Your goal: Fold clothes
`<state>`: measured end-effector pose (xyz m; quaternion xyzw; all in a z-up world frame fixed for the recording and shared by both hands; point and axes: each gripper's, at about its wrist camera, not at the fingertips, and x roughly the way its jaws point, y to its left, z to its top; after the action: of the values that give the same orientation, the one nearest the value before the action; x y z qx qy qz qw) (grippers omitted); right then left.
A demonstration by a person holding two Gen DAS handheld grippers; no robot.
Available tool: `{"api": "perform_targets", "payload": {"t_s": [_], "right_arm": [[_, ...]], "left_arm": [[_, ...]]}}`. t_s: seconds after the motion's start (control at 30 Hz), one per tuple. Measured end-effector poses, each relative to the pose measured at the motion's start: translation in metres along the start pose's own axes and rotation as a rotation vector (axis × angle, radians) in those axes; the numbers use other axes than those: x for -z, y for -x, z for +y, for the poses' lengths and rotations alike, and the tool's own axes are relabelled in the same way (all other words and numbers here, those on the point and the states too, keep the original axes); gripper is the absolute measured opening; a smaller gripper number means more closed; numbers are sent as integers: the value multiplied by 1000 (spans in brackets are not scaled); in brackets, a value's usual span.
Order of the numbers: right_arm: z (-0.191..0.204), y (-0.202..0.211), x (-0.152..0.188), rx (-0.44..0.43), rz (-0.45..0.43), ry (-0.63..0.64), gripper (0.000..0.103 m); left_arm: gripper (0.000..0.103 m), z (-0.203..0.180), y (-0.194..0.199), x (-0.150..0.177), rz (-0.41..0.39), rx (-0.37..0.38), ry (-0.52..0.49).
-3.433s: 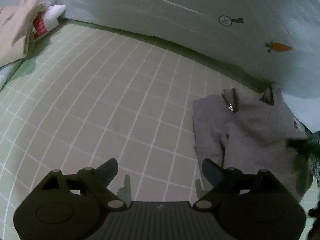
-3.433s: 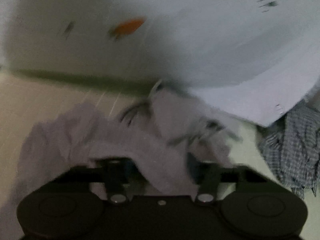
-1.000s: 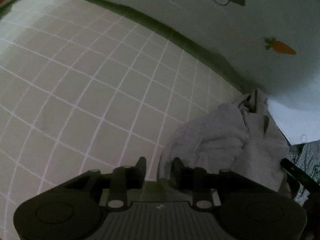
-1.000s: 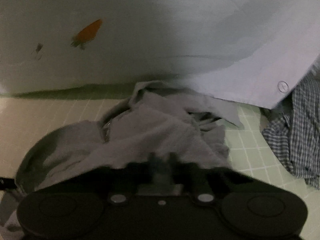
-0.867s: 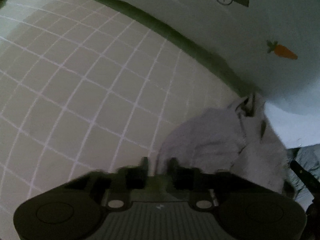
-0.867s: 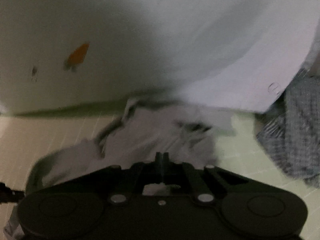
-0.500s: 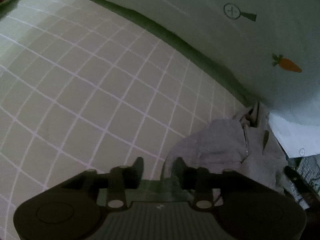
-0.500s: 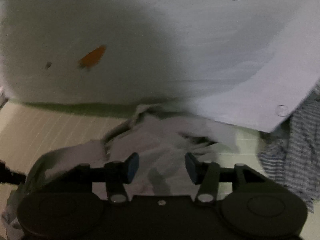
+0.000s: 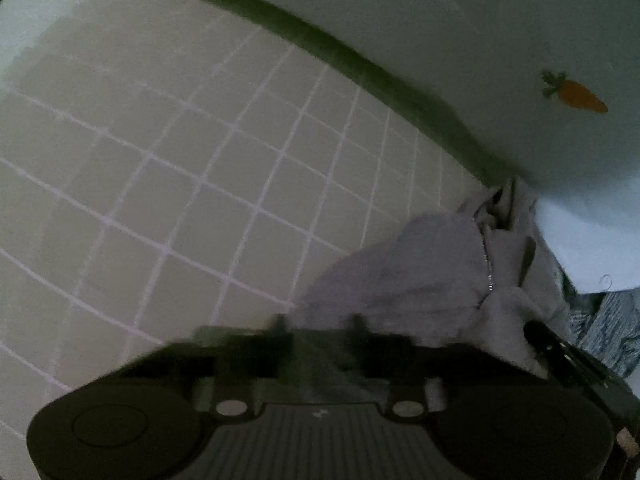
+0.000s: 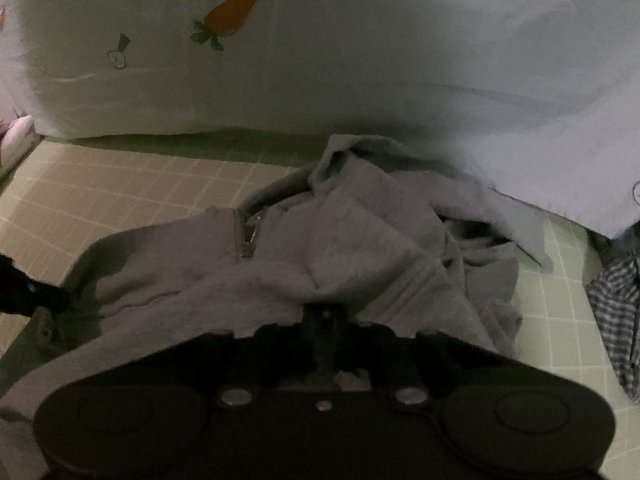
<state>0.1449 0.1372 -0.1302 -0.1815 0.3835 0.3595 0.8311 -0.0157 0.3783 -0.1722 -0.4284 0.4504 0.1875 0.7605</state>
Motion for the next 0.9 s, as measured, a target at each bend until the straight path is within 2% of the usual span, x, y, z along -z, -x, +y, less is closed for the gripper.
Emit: {"api": "perform_targets", "payload": {"t_s": [0.07, 0.13, 0.2, 0.27, 0.37, 0.4, 0.43, 0.47, 0.5, 0.53, 0.57, 0.63, 0.67, 0.77, 0.9], "right_arm": [[-2, 9, -3, 9, -36, -3, 2], [-8, 25, -10, 28, -95, -33, 2], [-18, 44, -21, 70, -167, -66, 2], [-29, 67, -31, 119, -247, -100, 1], [-47, 99, -43, 186, -374, -187, 0], [-52, 100, -45, 205, -384, -214, 0], [-55, 94, -46, 236, -367, -219, 1], [-56, 85, -46, 269, -325, -209, 7], [-58, 76, -46, 302, -283, -198, 21], [-59, 68, -45, 314, -250, -201, 25], [-62, 66, -42, 280, -239, -234, 29], [-64, 63, -35, 185, -235, -306, 42], [-61, 59, -33, 159, -225, -302, 47], [-52, 44, -31, 97, -185, -278, 49], [-44, 19, -34, 40, -136, -250, 59]], "left_arm": [[11, 0, 3, -1, -18, -9, -6], [10, 1, 15, -3, -57, 8, -9], [9, 8, 33, -9, -96, 53, 45], [7, 14, 56, -15, -170, 104, 88], [9, 22, 81, -20, -302, 128, 143], [9, 23, 80, -22, -329, 64, 126], [14, 24, 79, -24, -350, 6, 112], [24, 27, 74, -26, -318, -8, 115], [31, 30, 69, -28, -287, -22, 118], [46, 33, 65, -30, -258, -35, 120], [61, 34, 62, -27, -241, -37, 113], [73, 31, 57, -19, -226, -61, 76], [73, 28, 54, -15, -223, -81, 50], [73, 18, 37, -8, -161, -103, -30], [79, 13, 21, -4, -114, -61, -48]]}}
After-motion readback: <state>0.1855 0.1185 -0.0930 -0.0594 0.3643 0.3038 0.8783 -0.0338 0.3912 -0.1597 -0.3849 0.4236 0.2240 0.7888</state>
